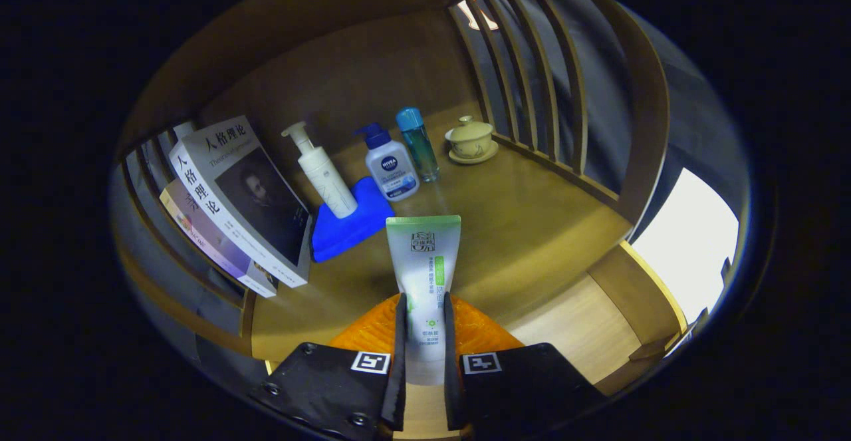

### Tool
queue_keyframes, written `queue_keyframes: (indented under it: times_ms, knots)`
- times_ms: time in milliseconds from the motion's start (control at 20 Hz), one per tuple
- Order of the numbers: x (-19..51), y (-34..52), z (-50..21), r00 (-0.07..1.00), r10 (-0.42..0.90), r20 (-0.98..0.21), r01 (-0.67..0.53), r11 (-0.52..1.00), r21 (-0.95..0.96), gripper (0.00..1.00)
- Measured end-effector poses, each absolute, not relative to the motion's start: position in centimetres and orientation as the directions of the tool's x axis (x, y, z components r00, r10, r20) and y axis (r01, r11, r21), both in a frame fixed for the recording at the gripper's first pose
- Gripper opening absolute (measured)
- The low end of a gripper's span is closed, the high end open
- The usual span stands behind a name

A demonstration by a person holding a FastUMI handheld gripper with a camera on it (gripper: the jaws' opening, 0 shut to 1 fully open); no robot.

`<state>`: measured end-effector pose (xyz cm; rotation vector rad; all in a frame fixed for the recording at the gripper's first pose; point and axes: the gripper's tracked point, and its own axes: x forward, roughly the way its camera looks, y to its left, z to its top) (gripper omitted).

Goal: Pull open the drawer, take out the items inside it, and place them on the countertop above the cabinet.

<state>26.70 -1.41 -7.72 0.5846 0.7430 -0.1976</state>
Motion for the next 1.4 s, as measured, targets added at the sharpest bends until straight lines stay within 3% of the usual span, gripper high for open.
queue_keyframes:
  times_ms: [400,700,750,1050,1400]
  knots:
    - [30.1,-1.8,-9.2,0.744,0.072,-0.664,0.358,0.796,0.488,0.27]
    - [31.4,-1.5,-9.7,0.779,0.098,-0.619,0.315,0.793,0.521,0.36]
    - [31.9,-1.8,-9.1,0.801,0.096,-0.591,0.308,0.78,0.545,0.39]
    - [31.0,-3.3,-6.0,0.868,0.051,-0.494,0.261,0.8,0.541,0.98]
    - [25.4,-4.5,-1.8,0.927,0.002,-0.375,0.177,0.879,0.442,0.98]
